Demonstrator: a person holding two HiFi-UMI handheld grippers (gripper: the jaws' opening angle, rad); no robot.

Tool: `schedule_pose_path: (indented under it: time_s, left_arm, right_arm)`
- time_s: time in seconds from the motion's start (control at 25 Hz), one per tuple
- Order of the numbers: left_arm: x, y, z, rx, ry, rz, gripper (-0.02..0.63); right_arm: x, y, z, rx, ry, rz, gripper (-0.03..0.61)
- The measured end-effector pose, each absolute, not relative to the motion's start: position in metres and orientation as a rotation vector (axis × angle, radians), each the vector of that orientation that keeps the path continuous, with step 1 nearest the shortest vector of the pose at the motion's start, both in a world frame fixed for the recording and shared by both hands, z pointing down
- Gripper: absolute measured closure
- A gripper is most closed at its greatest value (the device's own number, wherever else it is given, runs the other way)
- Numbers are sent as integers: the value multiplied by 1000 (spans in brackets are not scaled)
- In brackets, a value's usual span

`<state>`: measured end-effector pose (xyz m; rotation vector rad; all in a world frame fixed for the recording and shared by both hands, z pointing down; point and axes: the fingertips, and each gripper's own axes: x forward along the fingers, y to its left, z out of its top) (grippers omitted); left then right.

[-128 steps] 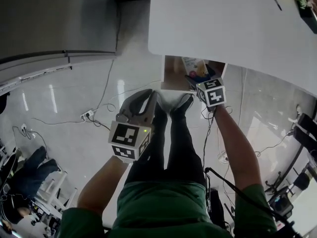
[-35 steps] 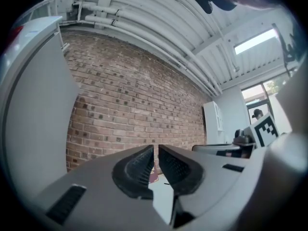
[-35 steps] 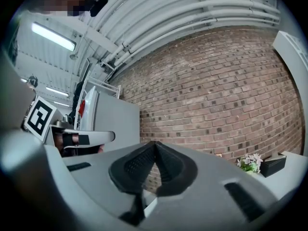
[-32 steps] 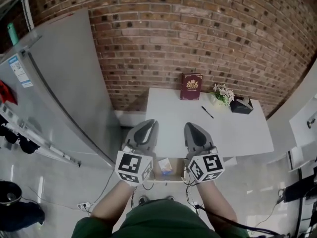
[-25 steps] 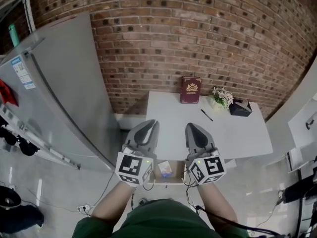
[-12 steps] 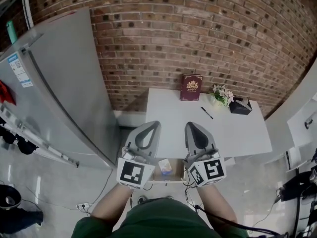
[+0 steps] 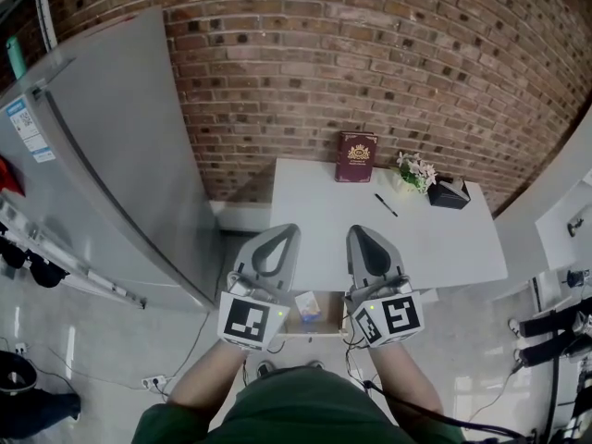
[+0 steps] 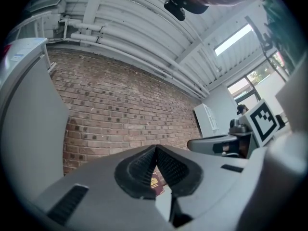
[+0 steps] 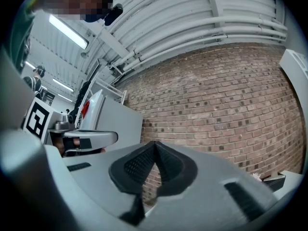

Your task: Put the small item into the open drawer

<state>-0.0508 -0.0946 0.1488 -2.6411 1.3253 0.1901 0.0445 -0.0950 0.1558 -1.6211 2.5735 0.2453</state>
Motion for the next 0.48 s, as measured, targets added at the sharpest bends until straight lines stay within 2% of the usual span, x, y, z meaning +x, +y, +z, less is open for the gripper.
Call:
schedule_pose_path:
  time_s: [0.48]
  left_arm:
    - [-51, -101, 156, -2649, 1337, 172, 606]
  right_arm:
    - [42, -99, 162, -1618, 2599, 238, 575]
